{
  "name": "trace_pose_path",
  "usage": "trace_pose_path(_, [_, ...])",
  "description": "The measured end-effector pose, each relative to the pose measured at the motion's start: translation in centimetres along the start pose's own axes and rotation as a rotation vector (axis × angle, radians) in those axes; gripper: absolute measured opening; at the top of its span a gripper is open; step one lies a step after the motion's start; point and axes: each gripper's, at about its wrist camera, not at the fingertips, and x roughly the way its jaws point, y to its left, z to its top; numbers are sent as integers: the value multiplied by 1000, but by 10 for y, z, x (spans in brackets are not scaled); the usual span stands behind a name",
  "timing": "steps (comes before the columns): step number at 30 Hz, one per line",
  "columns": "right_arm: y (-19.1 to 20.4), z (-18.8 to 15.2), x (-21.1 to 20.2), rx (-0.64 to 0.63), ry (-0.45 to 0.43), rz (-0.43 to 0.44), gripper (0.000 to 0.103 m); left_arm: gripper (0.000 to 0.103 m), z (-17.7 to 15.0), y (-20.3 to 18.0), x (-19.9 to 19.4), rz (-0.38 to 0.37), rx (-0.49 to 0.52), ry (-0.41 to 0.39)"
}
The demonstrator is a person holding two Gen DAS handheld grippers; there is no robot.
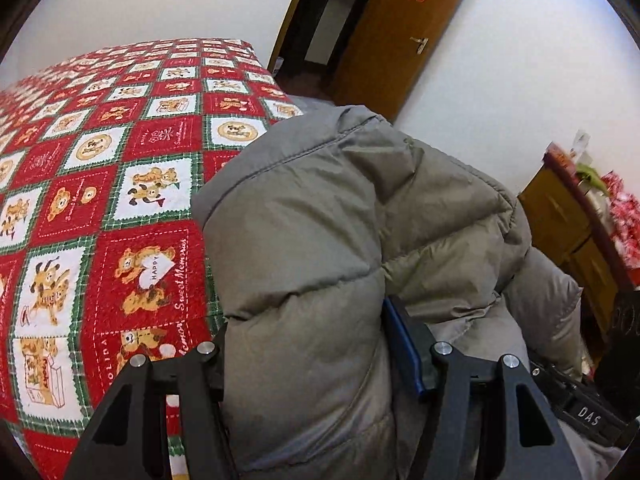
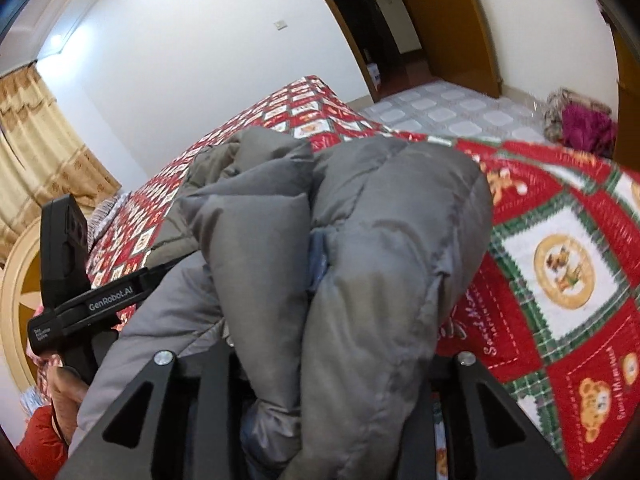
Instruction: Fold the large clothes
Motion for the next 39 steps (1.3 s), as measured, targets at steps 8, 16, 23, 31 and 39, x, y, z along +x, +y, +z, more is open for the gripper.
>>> trace_pose_path(8, [-15, -16, -6, 52, -19, 32, 43, 85, 3, 6, 9, 57, -34, 59])
trace_pose_path(16, [4, -41, -97, -31, -132, -137, 73, 87, -5, 11, -59, 93, 60, -6])
trace_pose_path(23, [51, -15, -158, -75, -196, -199, 61, 87, -26, 0, -86, 77, 56, -1])
trace_pose_path(31, [98, 25, -72, 9, -43, -252, 60, 87, -45, -38, -79, 236, 178, -14])
trace_pose_path(39, [61, -13, -21, -88, -28, -492, 38, 97, -51, -36, -65, 271, 170, -36])
